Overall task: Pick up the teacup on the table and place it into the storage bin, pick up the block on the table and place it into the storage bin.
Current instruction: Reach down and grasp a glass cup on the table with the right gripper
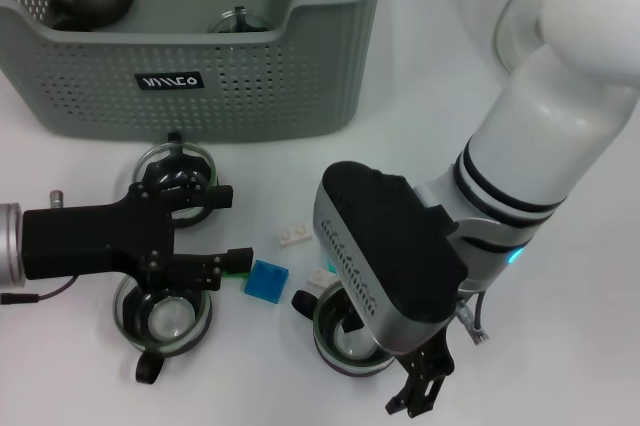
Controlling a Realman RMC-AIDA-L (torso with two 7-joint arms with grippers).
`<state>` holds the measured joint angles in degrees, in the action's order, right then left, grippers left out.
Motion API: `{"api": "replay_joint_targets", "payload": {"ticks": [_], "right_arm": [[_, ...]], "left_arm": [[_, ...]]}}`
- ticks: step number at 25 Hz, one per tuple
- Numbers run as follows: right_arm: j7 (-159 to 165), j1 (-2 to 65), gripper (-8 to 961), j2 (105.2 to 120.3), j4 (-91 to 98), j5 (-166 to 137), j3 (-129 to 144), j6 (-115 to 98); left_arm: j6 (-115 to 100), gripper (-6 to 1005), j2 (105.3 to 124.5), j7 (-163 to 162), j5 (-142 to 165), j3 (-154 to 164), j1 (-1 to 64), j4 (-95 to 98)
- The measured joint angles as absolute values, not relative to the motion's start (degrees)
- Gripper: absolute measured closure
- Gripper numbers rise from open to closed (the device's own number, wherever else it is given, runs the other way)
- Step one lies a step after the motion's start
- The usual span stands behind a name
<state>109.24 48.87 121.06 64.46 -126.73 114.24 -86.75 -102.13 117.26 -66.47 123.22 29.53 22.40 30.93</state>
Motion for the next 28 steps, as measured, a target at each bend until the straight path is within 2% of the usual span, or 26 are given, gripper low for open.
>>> {"api": "replay_joint_targets", "payload": {"ticks": [24, 28], "right_arm": [[111.9, 49.0, 32, 121.32, 61.9, -127.0, 116.3, -83.4], [112.7, 49.6, 194, 121.22, 61.0, -126.9, 116.2, -83.1]], "left_arm": [[-101.8, 121, 117.66, -66.2, 123.4, 29.5, 22.2, 30.9], [-101.7, 121, 117.68, -66.2, 123.5, 29.5, 22.2, 30.9]]}}
